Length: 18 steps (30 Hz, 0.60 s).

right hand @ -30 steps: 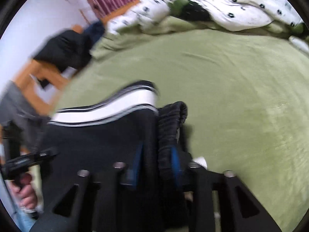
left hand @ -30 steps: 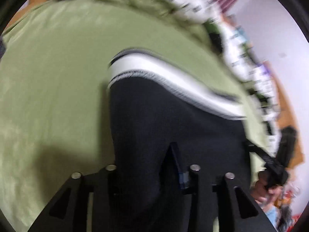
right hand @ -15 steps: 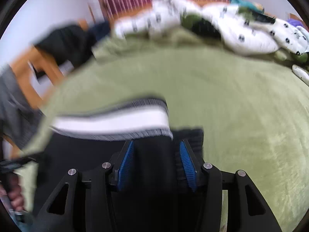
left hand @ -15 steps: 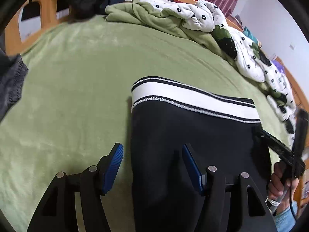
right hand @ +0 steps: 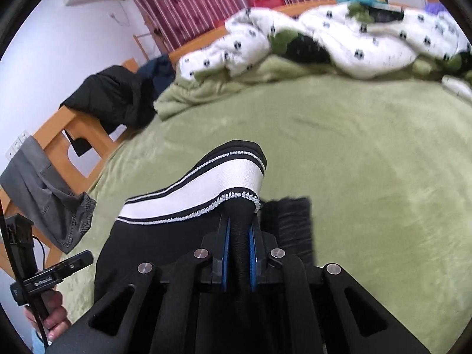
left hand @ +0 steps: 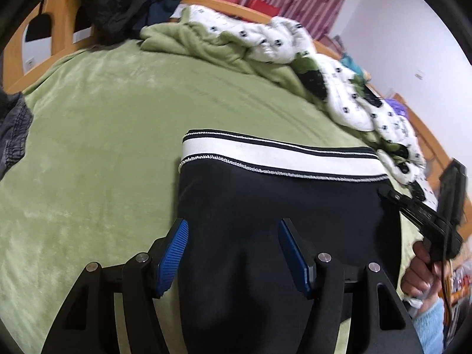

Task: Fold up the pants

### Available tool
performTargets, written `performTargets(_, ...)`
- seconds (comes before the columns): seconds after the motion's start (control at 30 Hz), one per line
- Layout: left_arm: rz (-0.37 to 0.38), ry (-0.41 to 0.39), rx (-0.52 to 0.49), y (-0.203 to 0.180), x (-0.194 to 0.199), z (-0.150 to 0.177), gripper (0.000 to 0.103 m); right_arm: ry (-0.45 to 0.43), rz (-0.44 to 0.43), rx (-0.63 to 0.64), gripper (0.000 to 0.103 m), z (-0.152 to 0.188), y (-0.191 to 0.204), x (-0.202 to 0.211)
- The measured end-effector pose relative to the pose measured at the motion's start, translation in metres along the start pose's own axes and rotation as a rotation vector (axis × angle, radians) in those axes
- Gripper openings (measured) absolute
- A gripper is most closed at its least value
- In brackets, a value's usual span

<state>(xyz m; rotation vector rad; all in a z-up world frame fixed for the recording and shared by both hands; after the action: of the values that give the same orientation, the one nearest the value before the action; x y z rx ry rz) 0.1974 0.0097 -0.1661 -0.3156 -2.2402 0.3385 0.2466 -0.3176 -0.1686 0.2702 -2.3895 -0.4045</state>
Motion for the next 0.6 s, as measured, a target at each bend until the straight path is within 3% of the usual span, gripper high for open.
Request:
performTargets(0.17, -0.049, 0.05, -0.068, -0.004, -0.011, 0.015, 0.064, 0.114, 0.131, -0.038, 0.014, 0.034, -0.042, -0.045)
performTargets(0.3, -0.009, 0.09, -0.034, 0.003, -0.006, 0.025, 0.064, 0.087, 0.133, -0.076, 0.021, 0.028, -0.037, -0.015)
performTargets(0.43, -0.004, 0.091, -0.09, 0.004, 0.009, 0.036, 0.064, -0.009, 0.152, -0.014, 0.021, 0.03, -0.019, 0.038)
performTargets(0.53, 0.044, 0.126, -0.156, 0.0, 0.024, 0.064, 0.064, 0.016, 0.129, 0.011, 0.021, 0.054, -0.008, 0.052)
performTargets(0.6, 0.075, 0.151, -0.206, -0.005, 0.034, 0.086, 0.064, 0.094, 0.154, 0.037, 0.021, 0.078, -0.005, 0.045)
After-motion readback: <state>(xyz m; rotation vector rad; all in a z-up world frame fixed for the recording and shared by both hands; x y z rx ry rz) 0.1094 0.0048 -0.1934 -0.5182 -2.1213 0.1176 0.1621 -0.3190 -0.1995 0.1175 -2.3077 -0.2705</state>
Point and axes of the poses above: each gripper's, at about its wrist camera, not at the fingertips, and x roughly against the way its jaws point, y to its left, z to its underside, the point moved 8 cm from there along -x, roughly the way its jaws point, and after that the axes turned 1 degree about x, right-handed, at the moved point
